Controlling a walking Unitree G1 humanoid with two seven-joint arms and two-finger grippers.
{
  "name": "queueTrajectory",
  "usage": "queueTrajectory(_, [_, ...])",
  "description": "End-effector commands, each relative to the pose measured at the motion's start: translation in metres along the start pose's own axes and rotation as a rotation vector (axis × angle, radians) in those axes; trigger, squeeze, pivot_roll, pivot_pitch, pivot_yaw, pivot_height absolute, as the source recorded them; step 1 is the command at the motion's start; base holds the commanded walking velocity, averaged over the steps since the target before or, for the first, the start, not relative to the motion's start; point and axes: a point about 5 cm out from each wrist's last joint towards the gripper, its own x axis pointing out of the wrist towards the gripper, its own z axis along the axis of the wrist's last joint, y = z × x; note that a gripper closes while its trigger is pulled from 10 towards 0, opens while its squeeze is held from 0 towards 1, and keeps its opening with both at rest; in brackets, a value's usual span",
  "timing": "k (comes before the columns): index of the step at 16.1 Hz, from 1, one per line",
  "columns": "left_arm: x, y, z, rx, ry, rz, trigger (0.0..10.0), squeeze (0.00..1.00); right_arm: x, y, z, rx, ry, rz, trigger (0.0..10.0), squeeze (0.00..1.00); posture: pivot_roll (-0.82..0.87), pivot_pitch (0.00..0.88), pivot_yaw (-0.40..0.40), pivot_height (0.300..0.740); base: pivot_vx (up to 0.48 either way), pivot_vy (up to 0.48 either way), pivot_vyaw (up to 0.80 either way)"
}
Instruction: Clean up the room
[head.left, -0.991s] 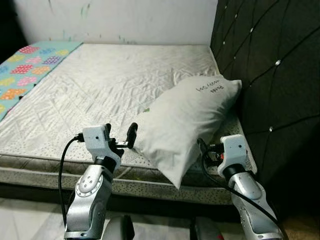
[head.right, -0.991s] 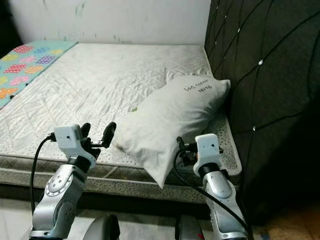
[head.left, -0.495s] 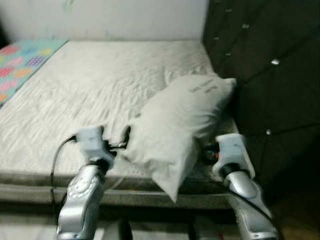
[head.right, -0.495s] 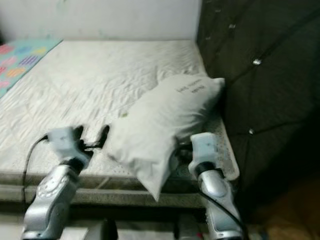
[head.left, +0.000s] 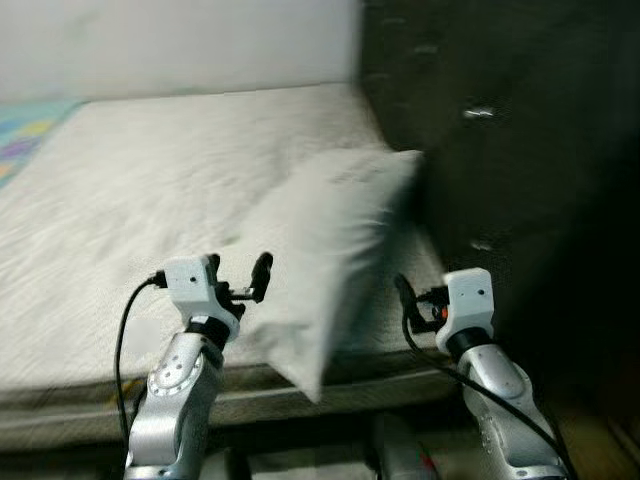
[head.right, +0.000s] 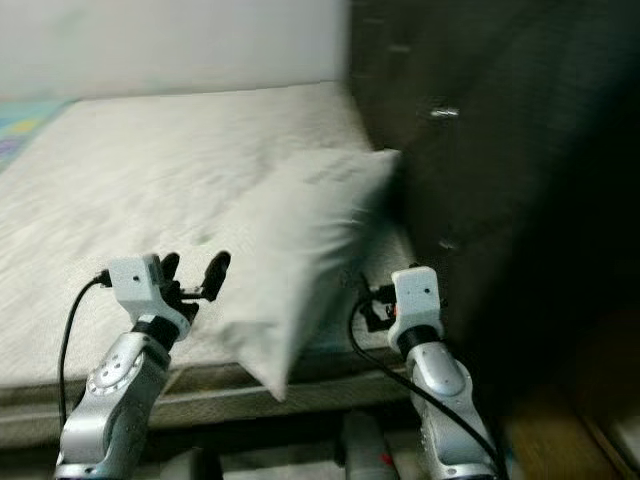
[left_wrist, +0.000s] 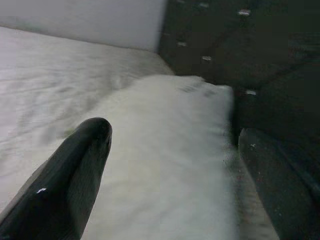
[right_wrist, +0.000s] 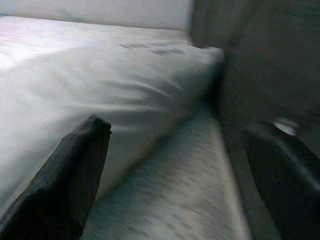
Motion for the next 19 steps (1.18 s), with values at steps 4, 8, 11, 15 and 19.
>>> queueTrajectory(4, [0.0, 0.0, 0.002, 0.014, 0.004, 0.0, 10.0, 0.0, 0.002, 0.0, 0.002, -0.005, -0.006, 0.004, 10.0, 0.0, -0.2, 0.0, 0.07, 0.602, 0.0, 0.0, 0.0])
queueTrajectory(8, [0.0, 0.001, 0.003, 0.019, 0.003, 0.007, 10.0, 0.0, 0.001, 0.002, 0.003, -0.004, -0.011, 0.047, 10.0, 0.0, -0.19, 0.0, 0.069, 0.597, 0.0, 0.0, 0.0])
queueTrajectory(11, [0.0, 0.0, 0.003, 0.029, 0.003, 0.01, 10.0, 0.0, 0.001, 0.004, 0.003, -0.01, -0.009, 0.071, 10.0, 0.0, -0.19, 0.0, 0.068, 0.587, 0.0, 0.0, 0.0])
queueTrajectory(15, [-0.007, 0.004, 0.004, 0.077, 0.019, -0.013, 10.0, 0.0, 0.006, 0.012, -0.004, -0.04, 0.05, 0.194, 10.0, 0.0, -0.18, 0.0, 0.066, 0.587, 0.0, 0.0, 0.0])
queueTrajectory(19, [-0.023, 0.011, 0.006, 0.174, 0.069, -0.086, 10.0, 0.0, 0.02, 0.038, 0.005, -0.069, 0.036, 0.396, 10.0, 0.0, -0.15, 0.0, 0.064, 0.587, 0.0, 0.0, 0.0])
